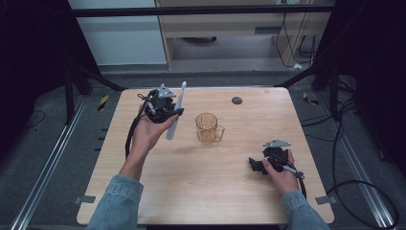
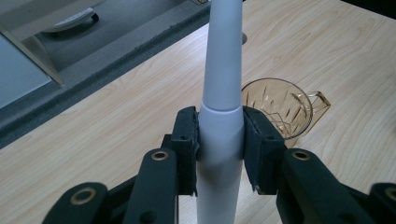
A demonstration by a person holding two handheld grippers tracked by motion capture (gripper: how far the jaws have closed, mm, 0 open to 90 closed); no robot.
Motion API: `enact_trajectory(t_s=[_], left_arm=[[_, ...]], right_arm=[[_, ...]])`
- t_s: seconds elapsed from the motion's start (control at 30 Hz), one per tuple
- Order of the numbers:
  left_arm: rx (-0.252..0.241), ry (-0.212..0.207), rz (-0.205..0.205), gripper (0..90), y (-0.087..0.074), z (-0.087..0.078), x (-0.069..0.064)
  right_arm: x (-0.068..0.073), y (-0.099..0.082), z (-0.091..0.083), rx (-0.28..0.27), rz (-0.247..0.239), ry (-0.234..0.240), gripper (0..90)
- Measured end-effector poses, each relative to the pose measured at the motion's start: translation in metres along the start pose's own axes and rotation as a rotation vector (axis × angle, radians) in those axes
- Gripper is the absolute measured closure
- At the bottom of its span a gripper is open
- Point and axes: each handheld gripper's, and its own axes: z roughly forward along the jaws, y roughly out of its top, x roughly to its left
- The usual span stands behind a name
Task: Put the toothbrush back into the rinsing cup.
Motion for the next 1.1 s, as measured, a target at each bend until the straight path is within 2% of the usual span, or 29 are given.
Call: enact_trajectory(t_s=[0.13, 0.33, 0.5, 0.63, 0.93, 1.1], left_arm=[[-0.012, -0.011, 0.004, 67.7, 0.007, 0.002, -0.002], [-0.002, -0.014, 0.015, 67.7, 0.015, 0.007, -0.002], [-0.014, -0.026, 0.007, 67.7, 0.023, 0.010, -0.004], [-0.013, -0.032, 0.021, 67.6, 0.030, 0.011, -0.006], [-0.037, -0.032, 0.039, 67.7, 0.046, 0.011, -0.009], [-0.029, -0.024, 0.048, 67.7, 0.052, 0.011, -0.007]], right_arm=[[0.000, 0.000, 0.000, 0.000, 0.000, -0.001, 0.5], [0.000, 0.000, 0.000, 0.000, -0.001, 0.000, 0.5], [0.000, 0.000, 0.000, 0.000, 0.000, 0.000, 0.5], [0.000, 0.000, 0.000, 0.000, -0.001, -0.001, 0.5], [0.000, 0.000, 0.000, 0.000, -0.001, 0.000, 0.5], [0.000, 0.000, 0.000, 0.000, -0.002, -0.001, 0.5]])
